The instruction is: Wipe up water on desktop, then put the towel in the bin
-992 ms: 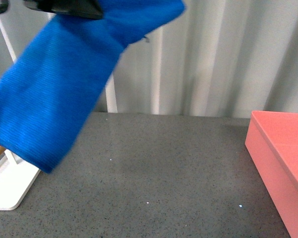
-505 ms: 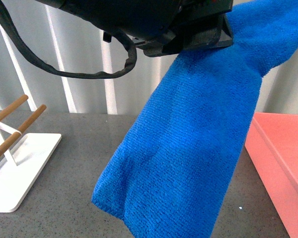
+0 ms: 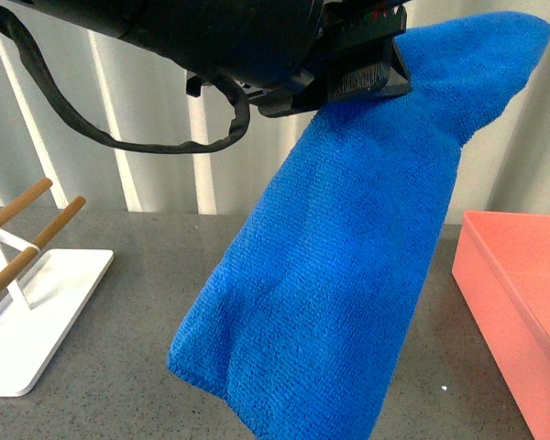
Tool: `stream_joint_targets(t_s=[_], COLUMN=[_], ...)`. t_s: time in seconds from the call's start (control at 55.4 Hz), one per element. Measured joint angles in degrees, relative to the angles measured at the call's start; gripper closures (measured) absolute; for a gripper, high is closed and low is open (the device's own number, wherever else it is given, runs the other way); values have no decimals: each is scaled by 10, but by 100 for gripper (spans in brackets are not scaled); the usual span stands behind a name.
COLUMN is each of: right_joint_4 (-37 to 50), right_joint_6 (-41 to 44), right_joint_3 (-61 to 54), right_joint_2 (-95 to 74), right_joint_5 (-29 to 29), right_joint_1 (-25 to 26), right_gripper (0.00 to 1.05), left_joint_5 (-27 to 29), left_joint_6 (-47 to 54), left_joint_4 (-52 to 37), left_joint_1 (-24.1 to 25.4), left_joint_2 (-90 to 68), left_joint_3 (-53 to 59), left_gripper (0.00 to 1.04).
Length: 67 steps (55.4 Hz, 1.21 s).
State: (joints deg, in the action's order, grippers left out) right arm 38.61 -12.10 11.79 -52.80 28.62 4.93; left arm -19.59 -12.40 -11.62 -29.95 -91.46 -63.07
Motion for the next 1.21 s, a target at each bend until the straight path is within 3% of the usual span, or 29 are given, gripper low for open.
stream_joint_targets(t_s=[0.144, 0.271, 0.397, 0.794, 0.956, 1.209], right_joint_4=[41, 62, 64, 75, 98, 157], right_joint_6=[-8, 16, 43, 102, 101, 65], right_joint_3=[16, 30, 55, 148, 156, 156], right_joint_2=[-111, -181, -208, -280, -296, -307], right_joint_5=[17, 44, 53, 56, 53, 46], right_joint_1=[-55, -141, -179, -194, -192, -191], right_gripper=[7, 7, 7, 8, 28, 72], left_joint_5=[0, -1, -2, -10, -11, -16], left_joint_6=[-12, -23, -31, -43, -47, -59], left_joint_4=[0, 0, 0, 0, 0, 1], left_joint_1=[-1, -2, -2, -4, -3, 2], left_joint_2=[-4, -6, -7, -7, -7, -3], left_joint_3=[-5, -12, -12, -12, -12, -12], left_gripper=[101, 101, 101, 101, 101, 101])
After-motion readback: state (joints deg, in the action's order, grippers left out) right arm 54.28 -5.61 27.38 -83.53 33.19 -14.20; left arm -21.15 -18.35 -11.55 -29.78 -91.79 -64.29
